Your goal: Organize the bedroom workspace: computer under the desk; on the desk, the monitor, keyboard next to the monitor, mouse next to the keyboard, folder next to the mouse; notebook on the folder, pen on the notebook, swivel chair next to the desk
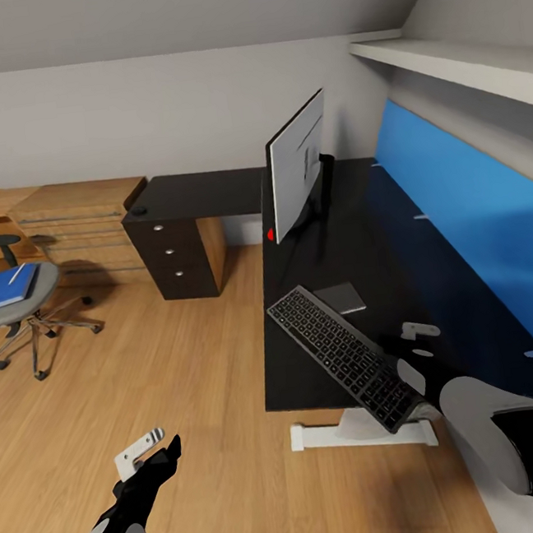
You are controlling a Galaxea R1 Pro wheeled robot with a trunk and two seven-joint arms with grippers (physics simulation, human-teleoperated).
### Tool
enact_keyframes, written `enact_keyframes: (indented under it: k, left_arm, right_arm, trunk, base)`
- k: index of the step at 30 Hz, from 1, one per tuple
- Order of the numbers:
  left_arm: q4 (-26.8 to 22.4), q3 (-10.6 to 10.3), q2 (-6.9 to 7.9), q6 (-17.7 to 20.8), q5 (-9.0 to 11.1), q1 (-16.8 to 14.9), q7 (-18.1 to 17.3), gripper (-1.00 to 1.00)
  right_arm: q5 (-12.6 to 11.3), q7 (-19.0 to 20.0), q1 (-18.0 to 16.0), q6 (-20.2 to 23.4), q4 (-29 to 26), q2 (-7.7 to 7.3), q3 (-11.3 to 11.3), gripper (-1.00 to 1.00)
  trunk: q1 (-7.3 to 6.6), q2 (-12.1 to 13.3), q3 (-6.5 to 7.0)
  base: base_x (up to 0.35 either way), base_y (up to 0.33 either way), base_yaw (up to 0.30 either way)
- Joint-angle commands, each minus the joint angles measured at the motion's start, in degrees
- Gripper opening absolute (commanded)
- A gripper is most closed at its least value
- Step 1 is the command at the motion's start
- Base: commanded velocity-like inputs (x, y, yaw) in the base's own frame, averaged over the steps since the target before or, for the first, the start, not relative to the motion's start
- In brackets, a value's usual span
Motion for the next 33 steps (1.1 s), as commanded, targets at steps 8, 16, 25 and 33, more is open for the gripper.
enact_keyframes:
  k: [8,16,25,33]
  left_arm:
    - [0.0,0.0,-0.03,0.3,0.6,0.0,0.3,1.0]
    - [0.1,0.0,-0.07,0.2,0.6,0.0,0.3,1.0]
    - [0.1,0.0,-0.12,0.2,0.5,0.0,0.4,1.0]
    - [1.6,-0.8,-0.16,0.3,0.5,0.0,0.5,1.0]
  right_arm:
    - [-0.5,-0.2,0.0,0.1,1.0,0.02,0.5,1.0]
    - [-0.5,-0.2,0.0,0.1,1.0,0.06,0.5,1.0]
    - [-0.4,-0.1,0.0,-0.2,0.9,0.06,0.5,1.0]
    - [-0.7,0.1,0.0,-1.9,0.4,-0.2,0.3,1.0]
  trunk:
    - [0.0,0.0,-0.06]
    - [0.0,0.0,-0.06]
    - [-0.88,1.6,0.65]
    - [-2.64,4.8,2.09]
  base:
    - [-0.141,0.079,0.0]
    - [-0.138,0.09,0.0]
    - [-0.087,0.028,0.0]
    - [-0.001,0.0,0.0]
